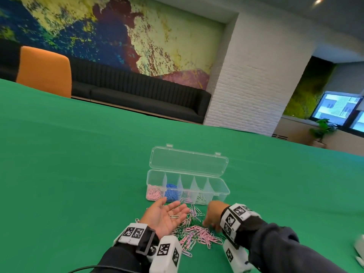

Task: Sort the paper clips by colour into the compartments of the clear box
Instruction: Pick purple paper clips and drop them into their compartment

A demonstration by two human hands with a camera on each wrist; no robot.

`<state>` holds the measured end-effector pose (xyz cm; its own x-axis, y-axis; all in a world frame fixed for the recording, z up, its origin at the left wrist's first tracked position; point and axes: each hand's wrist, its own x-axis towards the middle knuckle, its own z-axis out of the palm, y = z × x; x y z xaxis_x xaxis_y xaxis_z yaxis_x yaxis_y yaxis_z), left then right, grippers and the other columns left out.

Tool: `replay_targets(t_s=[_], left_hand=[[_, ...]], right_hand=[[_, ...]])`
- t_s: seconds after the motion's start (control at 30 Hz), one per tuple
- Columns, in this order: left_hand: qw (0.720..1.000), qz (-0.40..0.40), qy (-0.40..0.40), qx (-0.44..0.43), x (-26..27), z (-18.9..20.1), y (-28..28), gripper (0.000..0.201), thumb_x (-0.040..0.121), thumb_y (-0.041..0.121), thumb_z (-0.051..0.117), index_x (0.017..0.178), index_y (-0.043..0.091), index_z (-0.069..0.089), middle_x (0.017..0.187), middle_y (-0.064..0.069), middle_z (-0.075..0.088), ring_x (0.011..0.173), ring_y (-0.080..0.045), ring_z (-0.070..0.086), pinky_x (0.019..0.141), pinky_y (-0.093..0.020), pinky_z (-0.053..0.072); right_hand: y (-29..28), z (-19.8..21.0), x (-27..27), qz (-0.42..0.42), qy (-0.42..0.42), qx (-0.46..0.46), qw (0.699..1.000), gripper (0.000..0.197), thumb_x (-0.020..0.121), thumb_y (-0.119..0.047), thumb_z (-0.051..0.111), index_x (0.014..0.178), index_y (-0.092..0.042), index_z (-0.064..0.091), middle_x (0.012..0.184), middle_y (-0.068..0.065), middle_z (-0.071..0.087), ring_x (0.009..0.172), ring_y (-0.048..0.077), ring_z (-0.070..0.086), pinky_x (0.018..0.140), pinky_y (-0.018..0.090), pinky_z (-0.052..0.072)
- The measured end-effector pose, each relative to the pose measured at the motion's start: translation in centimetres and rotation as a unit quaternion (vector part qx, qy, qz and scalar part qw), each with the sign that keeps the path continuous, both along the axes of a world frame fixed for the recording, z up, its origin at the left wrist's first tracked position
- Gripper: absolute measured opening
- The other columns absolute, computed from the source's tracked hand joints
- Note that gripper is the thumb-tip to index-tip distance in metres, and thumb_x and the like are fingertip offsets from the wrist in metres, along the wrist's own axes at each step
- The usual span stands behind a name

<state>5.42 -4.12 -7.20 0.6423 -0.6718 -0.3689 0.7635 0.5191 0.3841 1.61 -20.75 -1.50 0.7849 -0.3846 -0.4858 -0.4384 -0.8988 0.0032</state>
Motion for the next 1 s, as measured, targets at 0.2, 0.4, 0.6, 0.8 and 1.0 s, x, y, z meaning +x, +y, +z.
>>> replay_targets(t_s=[0.2,0.4,0.6,0.8,1.0], left_hand=[[1.000,0.004,-0.017,-0.007,0.1,-0.1,0.0,0.036,0.100,0.024,0.035,0.105,-0.006,0.053,0.093,-0.026,0.063,0.072,-0.035,0.067,0.053,-0.035,0.058],[0.999,-0.015,-0.037,0.013,-0.1,-0.1,0.0,0.034,0.099,0.022,0.036,0.103,-0.006,0.055,0.094,-0.025,0.063,0.086,-0.036,0.062,0.059,-0.037,0.058],[0.998,-0.056,-0.036,0.023,-0.4,0.4,-0.2,0.041,0.099,0.026,0.034,0.108,-0.010,0.052,0.108,-0.031,0.057,0.097,-0.043,0.056,0.080,-0.047,0.048],[0.999,-0.041,-0.023,-0.013,0.0,0.1,0.0,0.042,0.099,0.027,0.034,0.104,-0.010,0.054,0.104,-0.029,0.061,0.093,-0.040,0.059,0.058,-0.042,0.057],[0.999,-0.037,-0.035,-0.004,-0.2,0.0,-0.1,0.041,0.100,0.027,0.034,0.104,-0.009,0.054,0.101,-0.028,0.062,0.091,-0.039,0.060,0.059,-0.040,0.057]], right_hand=[[-1.0,-0.1,-0.1,-0.072,-0.023,0.104,0.992,0.023,0.085,-0.022,0.067,0.070,-0.011,0.054,0.066,-0.002,0.056,0.050,0.010,0.049,0.051,0.020,0.044],[-1.9,0.5,-0.4,-0.107,-0.051,0.192,0.974,0.020,0.085,-0.017,0.066,0.070,-0.010,0.055,0.060,0.000,0.052,0.047,0.010,0.047,0.049,0.020,0.043],[-0.3,4.1,0.4,-0.010,-0.152,0.318,0.936,0.010,0.088,-0.012,0.060,0.079,-0.012,0.058,0.070,0.001,0.059,0.059,0.011,0.055,0.051,0.019,0.048],[-1.4,2.0,-1.3,0.064,0.008,0.073,0.995,0.022,0.084,-0.011,0.065,0.077,-0.027,0.051,0.076,-0.007,0.058,0.062,0.006,0.055,0.061,0.019,0.048],[-2.4,0.7,-2.6,0.097,0.022,0.055,0.993,0.026,0.085,-0.011,0.063,0.069,-0.025,0.049,0.071,-0.011,0.053,0.060,0.003,0.048,0.058,0.016,0.044]])
